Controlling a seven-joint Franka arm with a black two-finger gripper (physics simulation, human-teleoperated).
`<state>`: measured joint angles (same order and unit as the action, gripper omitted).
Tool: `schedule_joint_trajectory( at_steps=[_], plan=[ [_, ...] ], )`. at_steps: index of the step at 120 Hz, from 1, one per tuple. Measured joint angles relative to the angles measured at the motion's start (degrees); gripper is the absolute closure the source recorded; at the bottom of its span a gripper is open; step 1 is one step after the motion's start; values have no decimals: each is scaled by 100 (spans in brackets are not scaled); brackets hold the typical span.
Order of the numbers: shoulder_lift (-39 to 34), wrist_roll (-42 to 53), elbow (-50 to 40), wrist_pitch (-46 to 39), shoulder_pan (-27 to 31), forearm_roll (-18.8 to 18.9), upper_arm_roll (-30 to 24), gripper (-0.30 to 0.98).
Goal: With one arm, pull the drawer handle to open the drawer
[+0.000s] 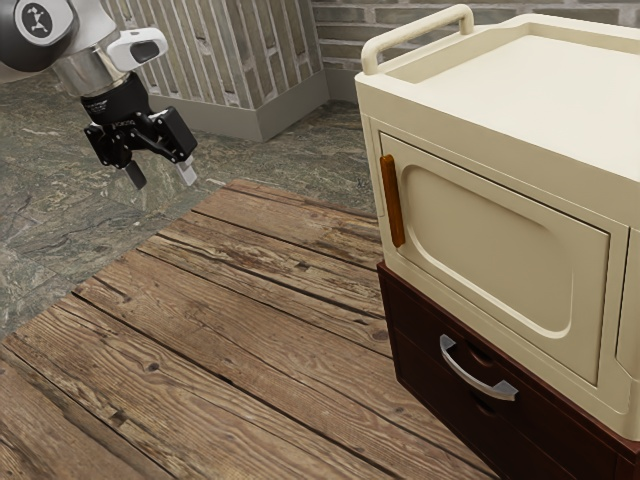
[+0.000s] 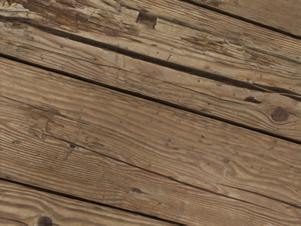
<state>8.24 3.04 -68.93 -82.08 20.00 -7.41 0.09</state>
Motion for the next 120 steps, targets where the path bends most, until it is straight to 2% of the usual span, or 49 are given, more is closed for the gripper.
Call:
schedule_joint_trajectory(
  at_steps=[32, 58, 120],
  plan=[
    [-16, 5, 42, 8, -3, 1, 3, 0],
    [-787, -15, 650, 125, 22, -11, -58, 0],
    [-760, -35, 661, 84, -167, 27, -25, 0]
  ],
)
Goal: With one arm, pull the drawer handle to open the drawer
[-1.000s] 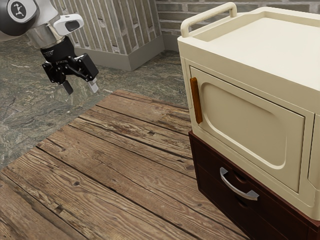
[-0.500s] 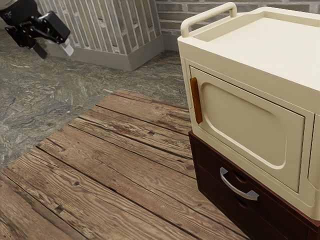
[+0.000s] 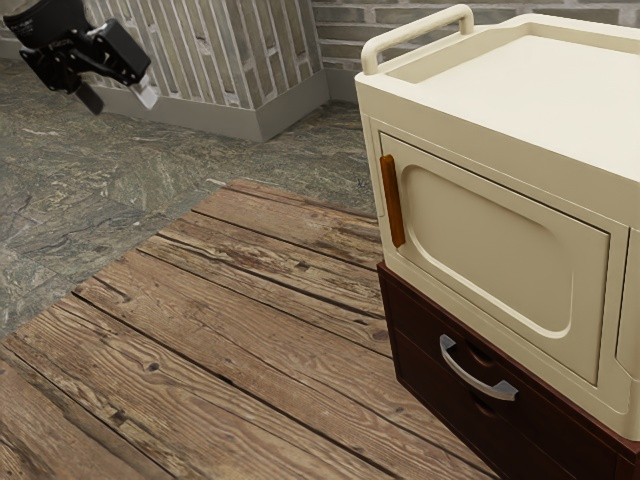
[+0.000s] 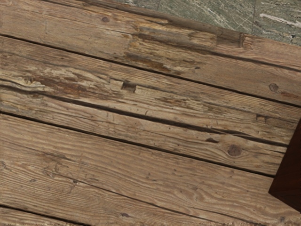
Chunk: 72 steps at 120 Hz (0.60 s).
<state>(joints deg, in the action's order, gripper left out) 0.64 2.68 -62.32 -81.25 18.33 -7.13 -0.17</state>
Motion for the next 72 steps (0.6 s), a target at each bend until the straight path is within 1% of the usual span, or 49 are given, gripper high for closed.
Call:
schedule_joint_trajectory(
  at_steps=[8, 17, 26, 37, 42, 53, 59, 65, 72],
  plan=[
    [-162, -21, -131, 85, 138, 50, -119, 0],
    [-846, -99, -884, 57, 265, 203, -286, 0],
    [-1743, -210, -2098, -256, 154, 321, -438, 0],
    [-2865, -331, -3893, -893, 145, 400, -638, 0],
    [-3282, -381, -4572, -1130, 145, 419, -673, 0],
    [-4248, -477, -6148, -1497, 116, 348, -677, 0],
    [-4631, -523, -6784, -1589, 74, 233, -657, 0],
    [-4908, -565, -7197, -1592, 53, 68, -648, 0],
    [-5026, -607, -7395, -1575, -13, -63, -655, 0]
  ],
)
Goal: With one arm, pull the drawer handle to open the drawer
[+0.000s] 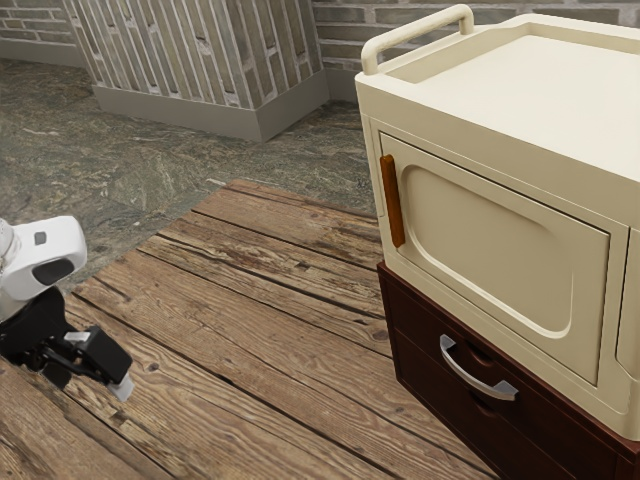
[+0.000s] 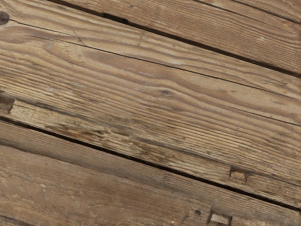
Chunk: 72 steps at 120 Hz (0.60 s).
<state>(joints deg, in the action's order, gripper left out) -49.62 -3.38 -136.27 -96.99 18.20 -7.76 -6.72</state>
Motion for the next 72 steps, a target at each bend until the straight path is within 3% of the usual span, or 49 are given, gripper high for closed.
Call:
schedule_joint_trajectory(
  at_steps=[18, 32, 44, 60, 72],
  plan=[
    [312, 314, -70, -256, -9, -270, -348, 0],
    [323, 1334, -108, -810, -113, -341, -777, 0],
    [308, 2476, -222, -1368, -742, -325, -817, 0],
    [316, 3708, -323, -1828, -2015, -253, -190, 0],
    [412, 4498, -331, -2047, -2977, 167, 537, 0]
  ],
)
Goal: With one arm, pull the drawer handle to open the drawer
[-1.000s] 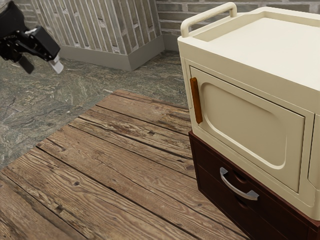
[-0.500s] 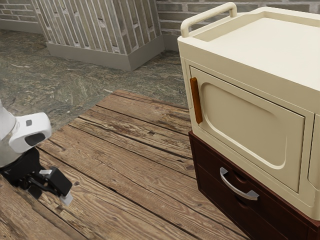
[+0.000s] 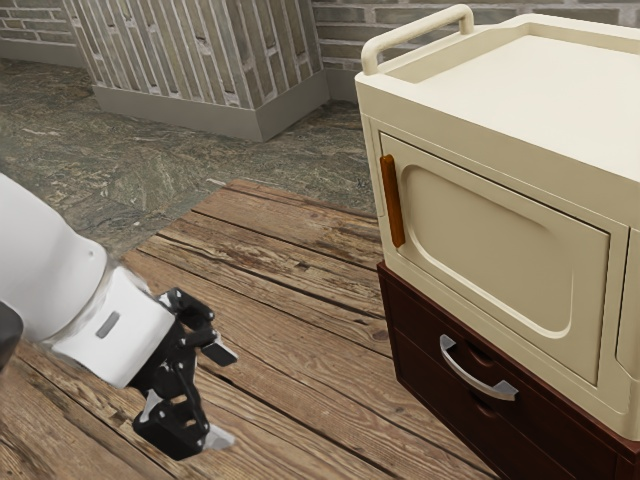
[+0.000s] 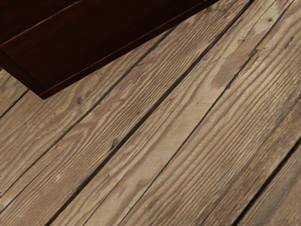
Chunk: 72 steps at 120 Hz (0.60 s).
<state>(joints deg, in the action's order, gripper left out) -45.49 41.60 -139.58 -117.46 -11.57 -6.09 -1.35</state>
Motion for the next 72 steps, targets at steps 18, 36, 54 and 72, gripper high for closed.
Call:
schedule_joint_trajectory(
  at_steps=[18, 36, 54, 72],
  plan=[
    [265, 1207, 19, -189, -1086, 746, 734, 0],
    [661, 2136, 56, -391, -1192, 979, 739, 0],
    [1193, 2813, 287, -645, -1200, 947, 355, 0],
    [1366, 3233, 373, -933, -1310, 751, 136, 0]
  ],
)
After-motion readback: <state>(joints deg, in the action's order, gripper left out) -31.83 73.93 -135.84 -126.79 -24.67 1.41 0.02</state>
